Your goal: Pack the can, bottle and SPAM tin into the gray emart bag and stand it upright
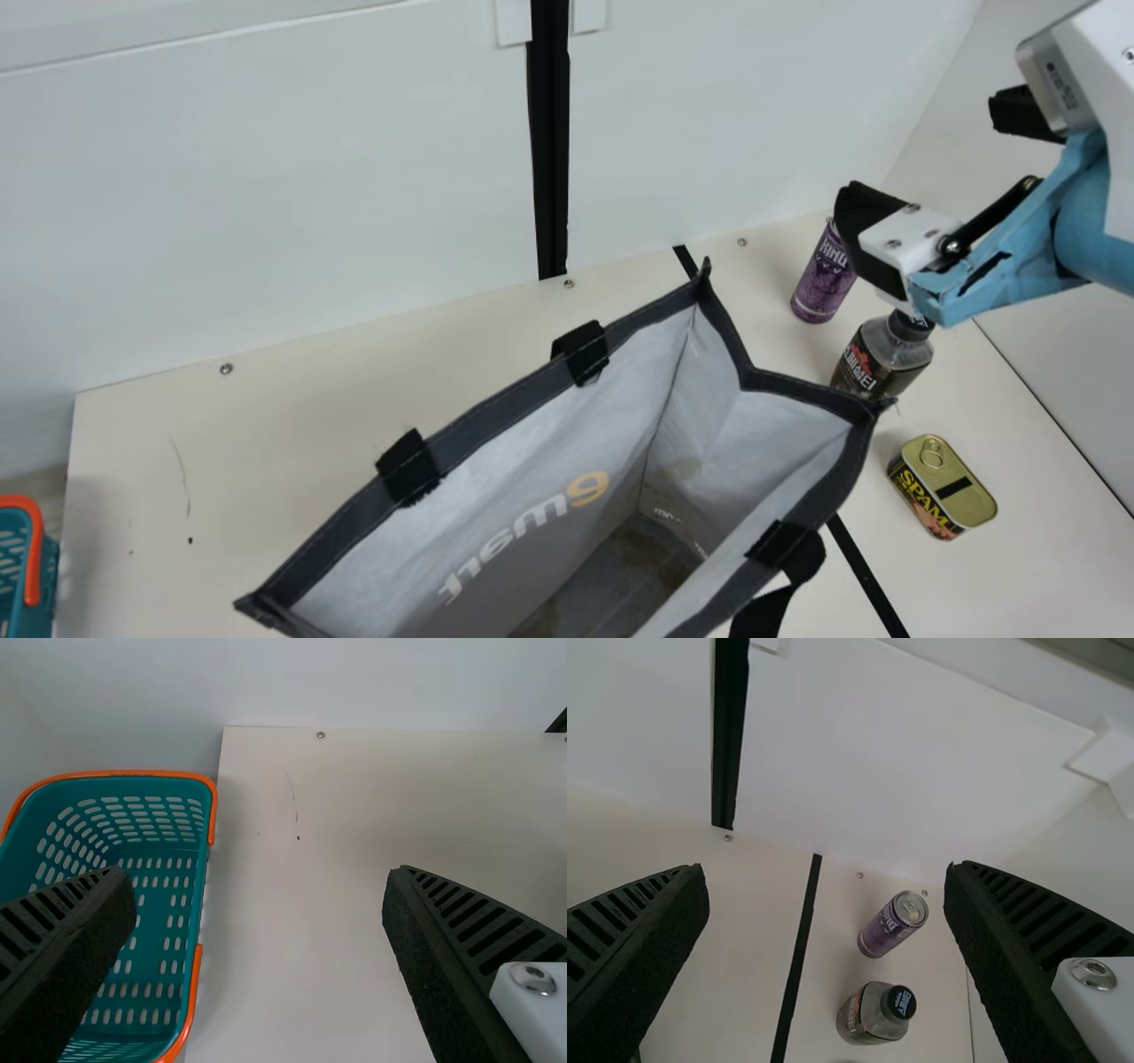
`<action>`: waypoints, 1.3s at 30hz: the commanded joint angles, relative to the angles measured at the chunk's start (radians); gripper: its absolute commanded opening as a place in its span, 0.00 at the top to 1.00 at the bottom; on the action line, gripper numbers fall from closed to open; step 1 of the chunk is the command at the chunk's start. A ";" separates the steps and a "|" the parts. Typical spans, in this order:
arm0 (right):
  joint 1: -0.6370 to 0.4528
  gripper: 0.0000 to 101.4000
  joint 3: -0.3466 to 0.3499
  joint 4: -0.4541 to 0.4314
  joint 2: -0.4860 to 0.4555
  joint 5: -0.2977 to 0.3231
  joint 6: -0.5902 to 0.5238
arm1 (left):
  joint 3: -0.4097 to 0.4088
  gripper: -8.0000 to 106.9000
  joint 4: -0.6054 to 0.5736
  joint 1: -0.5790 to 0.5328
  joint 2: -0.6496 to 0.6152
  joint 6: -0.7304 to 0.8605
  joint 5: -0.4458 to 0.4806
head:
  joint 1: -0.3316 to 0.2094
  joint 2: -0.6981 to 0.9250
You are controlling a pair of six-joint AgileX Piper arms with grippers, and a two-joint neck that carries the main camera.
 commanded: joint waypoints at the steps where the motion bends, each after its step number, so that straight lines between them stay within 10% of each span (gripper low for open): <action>1: -0.018 0.06 0.008 -0.004 0.003 0.000 0.007 | 0.000 0.15 0.000 0.000 0.000 0.000 0.000 | -0.023 -0.001; 39: -0.161 0.06 0.272 -0.098 -0.004 0.000 -0.043 | 0.000 0.15 0.000 0.000 0.000 0.000 0.000 | -0.023 -0.001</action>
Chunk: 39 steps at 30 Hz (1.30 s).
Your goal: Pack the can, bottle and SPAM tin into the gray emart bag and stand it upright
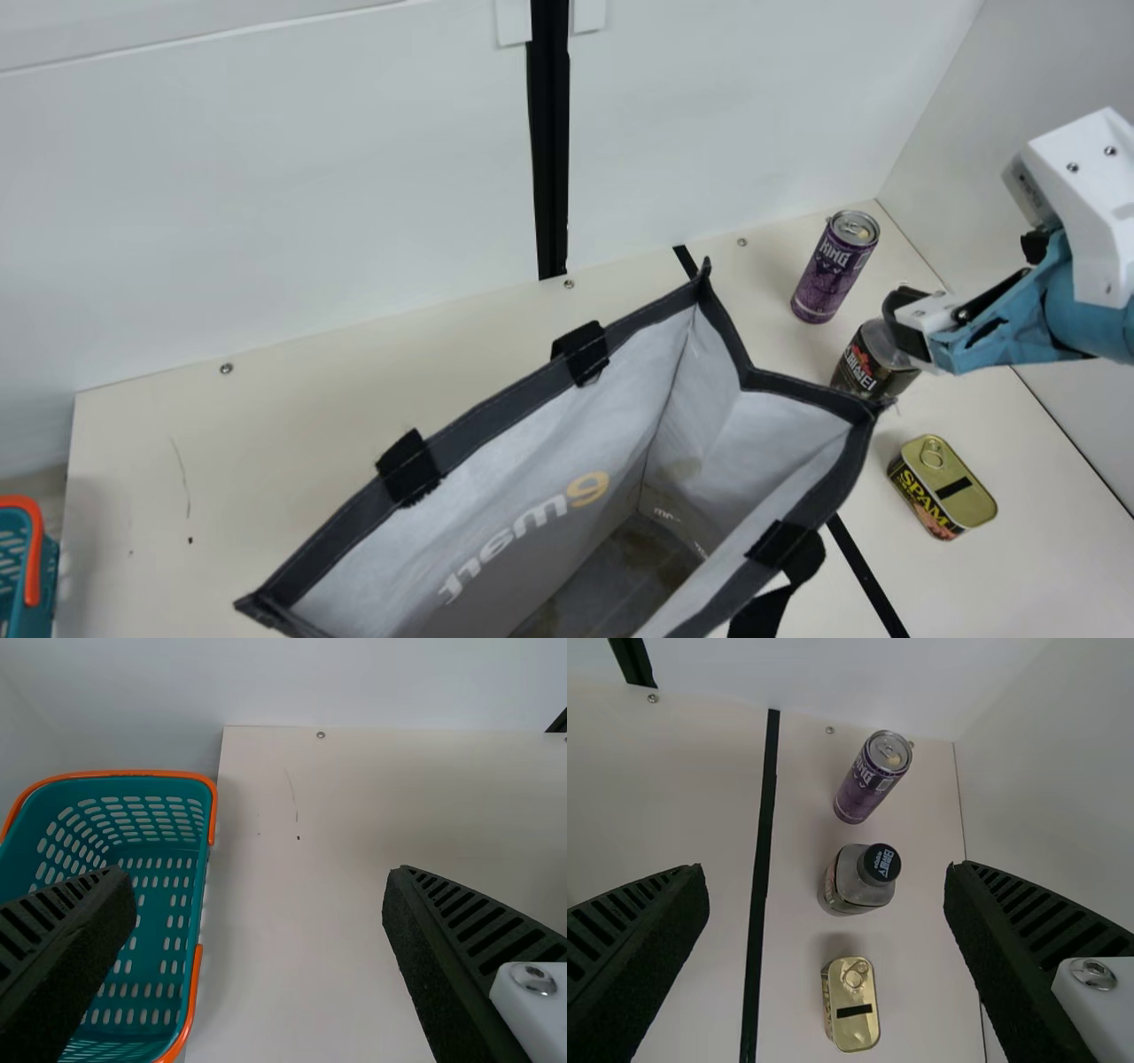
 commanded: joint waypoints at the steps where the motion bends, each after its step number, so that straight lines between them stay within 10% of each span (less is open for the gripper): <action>1: -0.008 0.06 0.009 0.004 -0.001 0.000 -0.010 | 0.000 0.15 0.000 0.000 0.000 0.000 0.000 | -0.023 -0.001; 39: -0.018 0.06 0.022 0.008 0.000 -0.002 -0.028 | -0.038 0.15 0.021 -0.024 0.046 -0.015 -0.031 | -0.023 -0.001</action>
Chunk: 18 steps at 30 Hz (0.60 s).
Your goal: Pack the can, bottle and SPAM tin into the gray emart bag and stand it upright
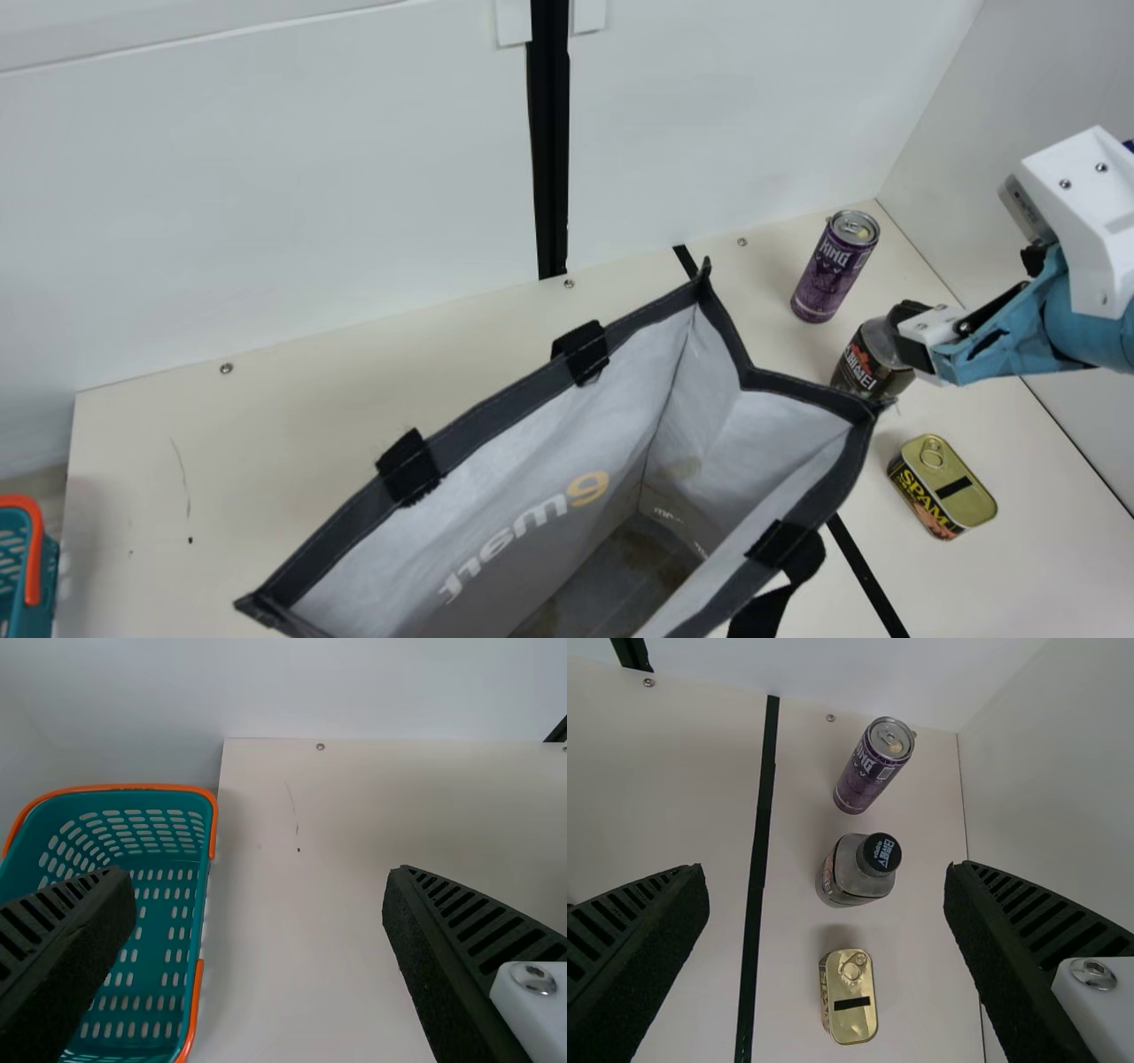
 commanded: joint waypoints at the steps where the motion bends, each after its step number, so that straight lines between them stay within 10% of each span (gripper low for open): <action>1: 0.000 0.06 0.000 0.000 0.000 0.000 0.000 | -0.010 0.15 0.010 -0.010 0.012 -0.008 -0.006 | -0.023 -0.002; 18: 0.000 0.06 0.000 0.000 0.000 0.000 0.000 | -0.170 0.15 0.116 -0.162 0.139 -0.093 -0.053 | -0.023 -0.002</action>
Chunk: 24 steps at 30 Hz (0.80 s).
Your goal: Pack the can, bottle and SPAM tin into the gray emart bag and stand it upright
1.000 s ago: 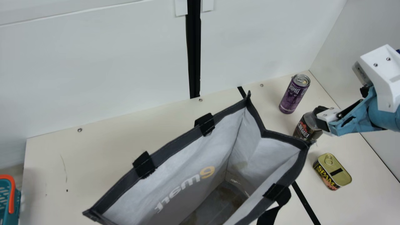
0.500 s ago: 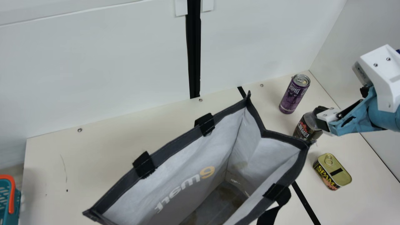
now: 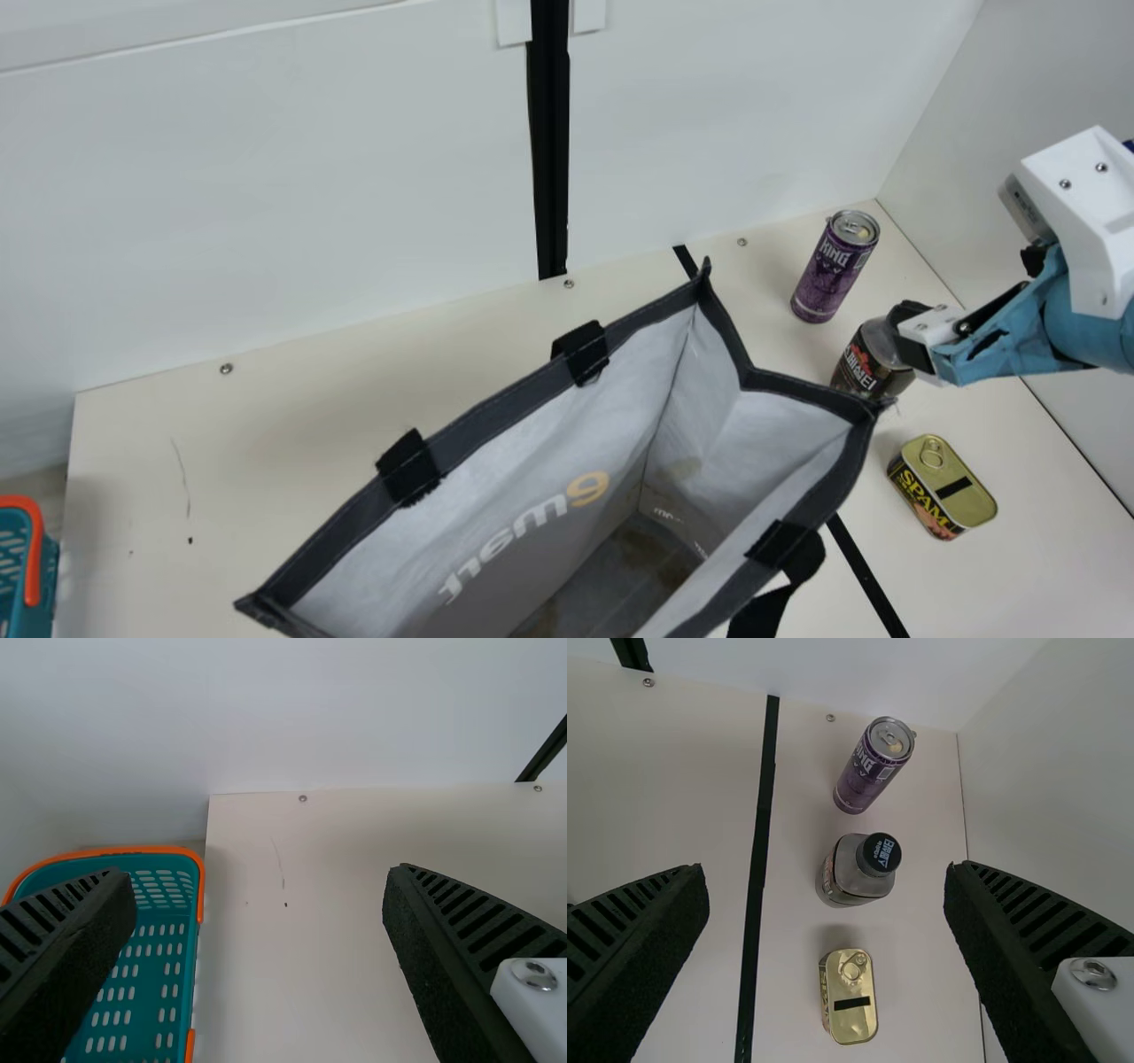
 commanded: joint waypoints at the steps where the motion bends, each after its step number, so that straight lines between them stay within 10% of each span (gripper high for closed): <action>1: 0.000 0.06 0.000 0.000 0.000 0.000 0.000 | -0.027 0.15 0.008 -0.014 0.014 -0.003 -0.002 | -0.023 -0.001; 24: 0.000 0.06 0.000 0.000 0.000 0.000 0.000 | -0.252 0.15 -0.157 -0.058 0.176 0.188 -0.039 | -0.023 -0.001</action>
